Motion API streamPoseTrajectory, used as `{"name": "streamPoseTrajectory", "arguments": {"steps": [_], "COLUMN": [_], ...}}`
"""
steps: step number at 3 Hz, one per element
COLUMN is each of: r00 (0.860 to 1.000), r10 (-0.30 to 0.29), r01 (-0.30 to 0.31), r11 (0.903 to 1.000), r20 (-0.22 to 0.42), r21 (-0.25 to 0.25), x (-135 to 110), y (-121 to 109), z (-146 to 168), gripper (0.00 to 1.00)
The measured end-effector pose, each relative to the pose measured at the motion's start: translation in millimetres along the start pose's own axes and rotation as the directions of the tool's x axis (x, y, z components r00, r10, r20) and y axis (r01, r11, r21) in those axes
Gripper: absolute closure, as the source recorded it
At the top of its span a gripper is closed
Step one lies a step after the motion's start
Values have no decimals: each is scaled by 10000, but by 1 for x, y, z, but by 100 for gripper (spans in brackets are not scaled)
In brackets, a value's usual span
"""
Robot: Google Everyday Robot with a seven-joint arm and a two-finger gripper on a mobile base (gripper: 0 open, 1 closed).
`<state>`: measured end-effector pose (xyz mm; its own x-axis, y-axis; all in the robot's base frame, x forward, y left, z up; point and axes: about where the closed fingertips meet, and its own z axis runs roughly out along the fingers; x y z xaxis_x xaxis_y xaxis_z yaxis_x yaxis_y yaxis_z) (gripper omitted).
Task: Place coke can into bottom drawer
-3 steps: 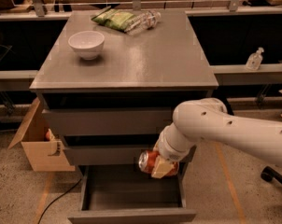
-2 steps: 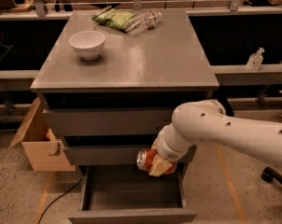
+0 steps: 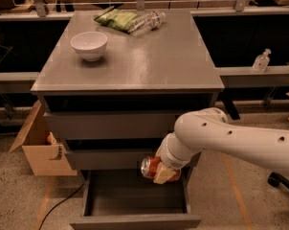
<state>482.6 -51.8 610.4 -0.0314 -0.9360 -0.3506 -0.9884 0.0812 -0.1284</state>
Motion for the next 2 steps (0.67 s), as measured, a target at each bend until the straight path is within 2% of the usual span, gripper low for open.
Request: {"name": "streamPoseTrajectory", "arguments": {"steps": [2], "r00": [9951], "r10": [695], "r01": [-717], "r11": [9970], "r20": [700], "r21": [298], "x": [31], "y": [3], "z": [66], "gripper": [100]}}
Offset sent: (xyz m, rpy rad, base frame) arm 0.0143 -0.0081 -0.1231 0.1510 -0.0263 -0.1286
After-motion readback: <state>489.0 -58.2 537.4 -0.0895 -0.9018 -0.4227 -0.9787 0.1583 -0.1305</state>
